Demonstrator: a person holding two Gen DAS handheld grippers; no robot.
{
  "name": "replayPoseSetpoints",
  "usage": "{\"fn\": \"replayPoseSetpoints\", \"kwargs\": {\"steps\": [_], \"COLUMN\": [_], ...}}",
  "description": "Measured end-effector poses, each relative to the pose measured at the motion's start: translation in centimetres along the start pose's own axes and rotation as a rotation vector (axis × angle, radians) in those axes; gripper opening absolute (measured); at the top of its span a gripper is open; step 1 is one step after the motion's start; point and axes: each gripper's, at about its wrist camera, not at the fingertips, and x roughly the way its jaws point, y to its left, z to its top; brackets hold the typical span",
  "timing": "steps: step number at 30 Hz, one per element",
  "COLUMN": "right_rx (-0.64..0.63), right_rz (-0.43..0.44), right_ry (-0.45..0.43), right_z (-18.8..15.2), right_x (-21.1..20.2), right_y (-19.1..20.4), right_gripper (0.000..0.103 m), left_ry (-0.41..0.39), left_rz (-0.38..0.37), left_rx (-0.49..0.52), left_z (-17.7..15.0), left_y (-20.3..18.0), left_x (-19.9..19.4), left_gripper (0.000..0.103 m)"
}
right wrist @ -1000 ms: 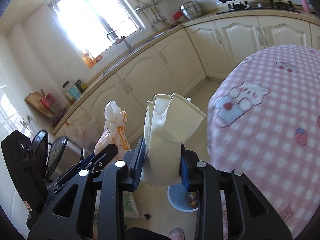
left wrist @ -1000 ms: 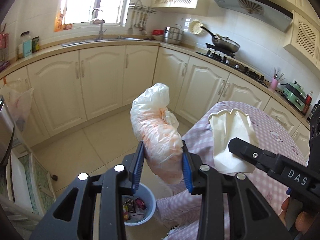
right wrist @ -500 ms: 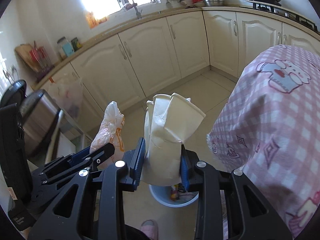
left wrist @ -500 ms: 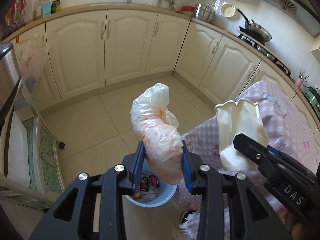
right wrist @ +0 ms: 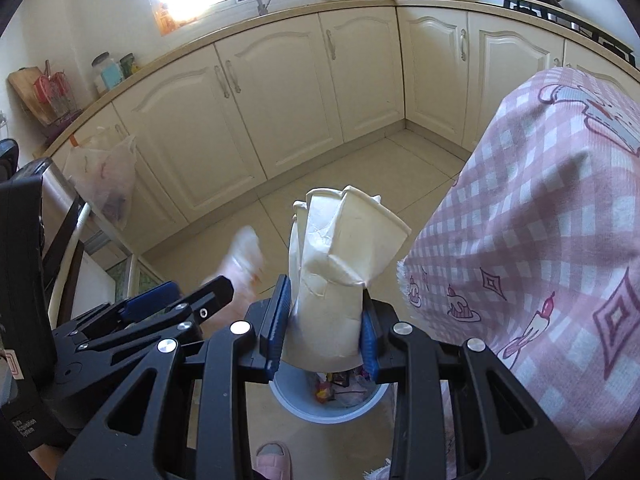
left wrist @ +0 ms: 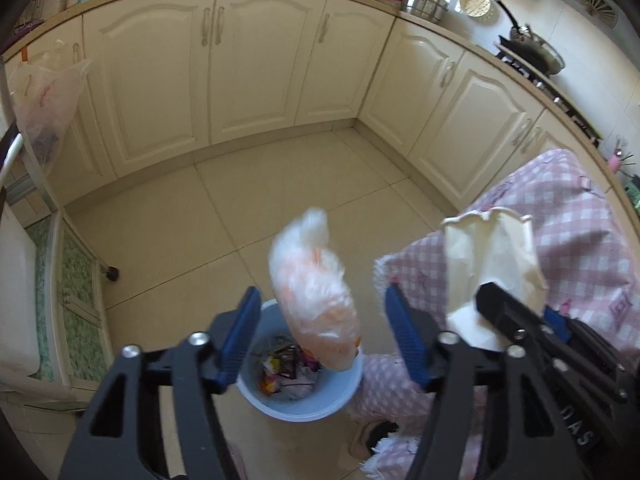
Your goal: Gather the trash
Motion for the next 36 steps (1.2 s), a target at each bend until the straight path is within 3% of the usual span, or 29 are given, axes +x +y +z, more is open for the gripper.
{"fn": "replayPoseSetpoints", "kwargs": {"steps": [7, 23, 25, 27, 31, 36], "right_rx": [0.003, -0.015, -0.009, -0.010, -0.021, -0.067], "right_rz": [-0.004, 0.018, 0.027, 0.013, -0.022, -0.109], "right_ry": [0.019, 0.025, 0.018, 0.001, -0.036, -0.128], "right_z": [-0.2, 0.1, 0.2, 0.4, 0.6, 1.0], "right_x": [1.2, 1.7, 1.7, 1.3, -0.4, -4.7], "right_y": [0.5, 1.1, 1.1, 1.0, 1.0, 0.9], "right_gripper": [0.029, 0.031, 0.037, 0.051, 0.054, 0.069], "left_ry": [0.019, 0.019, 0.015, 0.011, -0.005, -0.049], "left_rz": [0.010, 0.057, 0.054, 0.055, 0.051, 0.026], "left_rx": [-0.012, -0.042, -0.042, -0.043, -0.042, -0.008], "left_z": [-0.6, -1.0, -0.9, -0.7, -0.4, -0.2], "left_y": [1.3, 3.8, 3.9, 3.9, 3.0, 0.9], "left_x": [0.7, -0.7, -1.0, -1.2, -2.4, -5.3], "left_gripper": [0.074, 0.074, 0.074, 0.075, 0.075, 0.075]}}
